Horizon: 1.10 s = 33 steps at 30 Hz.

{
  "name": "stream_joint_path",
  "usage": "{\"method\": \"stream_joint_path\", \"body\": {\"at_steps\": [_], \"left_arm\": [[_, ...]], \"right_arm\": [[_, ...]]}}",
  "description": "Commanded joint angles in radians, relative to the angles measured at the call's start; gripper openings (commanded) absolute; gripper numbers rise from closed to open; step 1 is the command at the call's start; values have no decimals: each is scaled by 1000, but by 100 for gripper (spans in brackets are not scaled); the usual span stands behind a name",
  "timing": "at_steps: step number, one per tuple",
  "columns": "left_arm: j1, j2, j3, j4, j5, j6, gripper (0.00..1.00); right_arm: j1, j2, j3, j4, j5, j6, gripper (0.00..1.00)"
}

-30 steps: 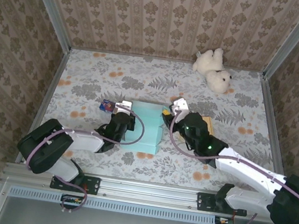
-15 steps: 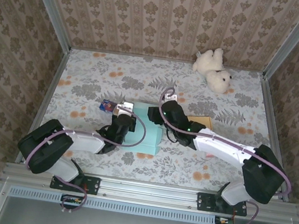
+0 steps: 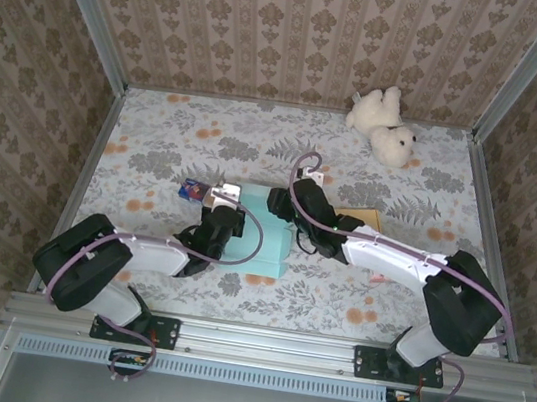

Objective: Fold the paper box

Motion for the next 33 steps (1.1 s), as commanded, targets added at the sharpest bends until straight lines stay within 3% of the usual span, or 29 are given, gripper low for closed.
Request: {"method": "stream_joint_path", "body": {"at_steps": [1,11,22,33], "left_arm": [[-10,14,31,10,-24,15,0],[-23,27,41,9,-37,14,0],[-38,42,45,11,-53,15,0],[-38,42,38,4,-88,9,0]], "right_arm": [[-10,12,-22,12,30,33,60],[-8,48,-40,62,-50,63,61],[-13,41,-88,265,-306,158,61],[-10,-59,-171,131,-129,85,61]]}}
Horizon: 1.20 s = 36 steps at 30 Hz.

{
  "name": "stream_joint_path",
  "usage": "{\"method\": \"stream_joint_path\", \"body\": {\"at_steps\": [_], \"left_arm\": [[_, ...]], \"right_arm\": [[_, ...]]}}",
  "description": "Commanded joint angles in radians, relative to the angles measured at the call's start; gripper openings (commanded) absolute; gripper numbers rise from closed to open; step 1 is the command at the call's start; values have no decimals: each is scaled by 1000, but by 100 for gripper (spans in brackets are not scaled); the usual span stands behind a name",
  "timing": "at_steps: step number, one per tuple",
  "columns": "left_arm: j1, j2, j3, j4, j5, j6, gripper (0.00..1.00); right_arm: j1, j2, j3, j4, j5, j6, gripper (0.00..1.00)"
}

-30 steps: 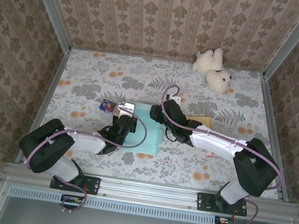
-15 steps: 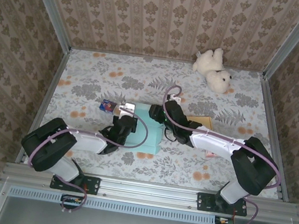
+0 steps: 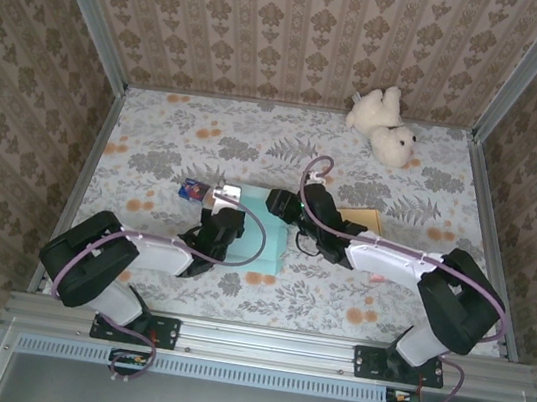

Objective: Fold the paper box

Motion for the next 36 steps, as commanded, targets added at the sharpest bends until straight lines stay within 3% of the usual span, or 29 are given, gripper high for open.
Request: {"method": "stream_joint_path", "body": {"at_steps": [1,23,36], "left_arm": [[-11,8,26,15,12,7,0],[-12,-5,29,-25,7,-10,0],[-11,-12,25,-32,11,-18,0]], "right_arm": [[15,-33,-44,-86,39,-25,61],[217,-13,-53,-134,264,-30,62],[225,-30,-73,-160,296,8,62]]}}
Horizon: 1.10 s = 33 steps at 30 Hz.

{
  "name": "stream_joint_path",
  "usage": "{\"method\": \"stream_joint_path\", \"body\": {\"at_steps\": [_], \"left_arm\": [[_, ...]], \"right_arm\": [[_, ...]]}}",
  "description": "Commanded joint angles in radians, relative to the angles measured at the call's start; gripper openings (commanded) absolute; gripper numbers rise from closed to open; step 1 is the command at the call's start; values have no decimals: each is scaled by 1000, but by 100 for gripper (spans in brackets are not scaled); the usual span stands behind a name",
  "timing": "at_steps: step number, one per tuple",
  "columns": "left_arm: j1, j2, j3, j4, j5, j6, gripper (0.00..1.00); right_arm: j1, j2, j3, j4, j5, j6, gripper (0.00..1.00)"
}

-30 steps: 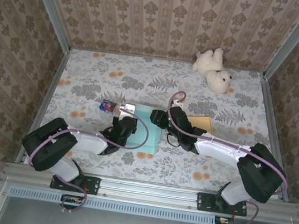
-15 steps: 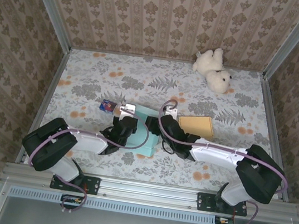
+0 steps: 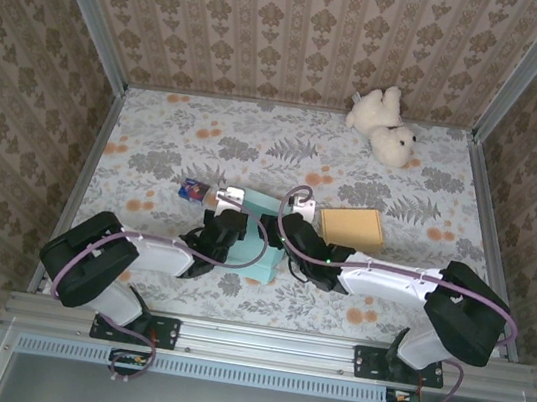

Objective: Fold the paper box

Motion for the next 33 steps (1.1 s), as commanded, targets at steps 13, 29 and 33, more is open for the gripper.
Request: {"method": "stream_joint_path", "body": {"at_steps": [13,29,33], "left_arm": [[-3,-19,24,-50,-27,-26,0],[-2,-15,33,-64,-28,-28,0],[-2,-15,38,-70,-27,-33,0]], "right_arm": [[9,53,-70,-118,50,64,63],[3,-229,-97,-251,26,-132,63],[8,-283,-114,-266,-5,-125,63]]}}
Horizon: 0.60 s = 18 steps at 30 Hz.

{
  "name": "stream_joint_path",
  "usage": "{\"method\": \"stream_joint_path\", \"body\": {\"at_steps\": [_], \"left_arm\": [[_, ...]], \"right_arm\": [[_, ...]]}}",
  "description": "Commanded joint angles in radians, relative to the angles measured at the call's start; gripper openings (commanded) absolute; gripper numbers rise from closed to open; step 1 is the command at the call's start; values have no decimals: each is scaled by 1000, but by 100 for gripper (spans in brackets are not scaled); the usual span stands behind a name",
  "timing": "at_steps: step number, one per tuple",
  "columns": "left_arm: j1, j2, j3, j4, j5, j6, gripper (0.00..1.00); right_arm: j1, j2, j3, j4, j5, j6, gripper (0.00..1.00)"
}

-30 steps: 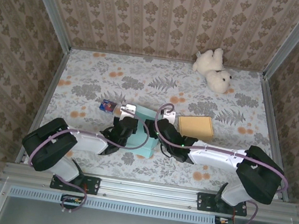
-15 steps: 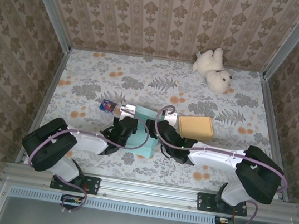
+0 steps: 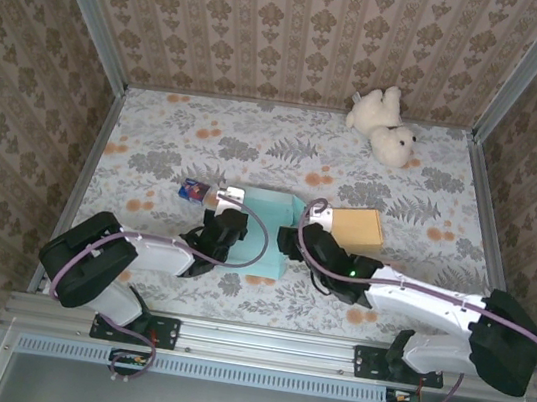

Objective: Fold the paper box

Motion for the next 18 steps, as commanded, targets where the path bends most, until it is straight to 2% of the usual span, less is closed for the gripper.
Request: {"method": "stream_joint_path", "body": {"at_steps": [1,5,11,18], "left_arm": [[3,-12,27,-27,-21,-24,0],[3,-11,37,-47,-27,-40,0],[3,-13,43,-75,-32,-67,0],[3,-13,42,-88,-30,-72,0]], "right_arm": [[8,-39,-25,-55,-35,-14,63],[22,-6,-44,3,-76,1,63],[22,175,-15,178,-171,4,63],[17,347,46,313,-106,-52,63]]}}
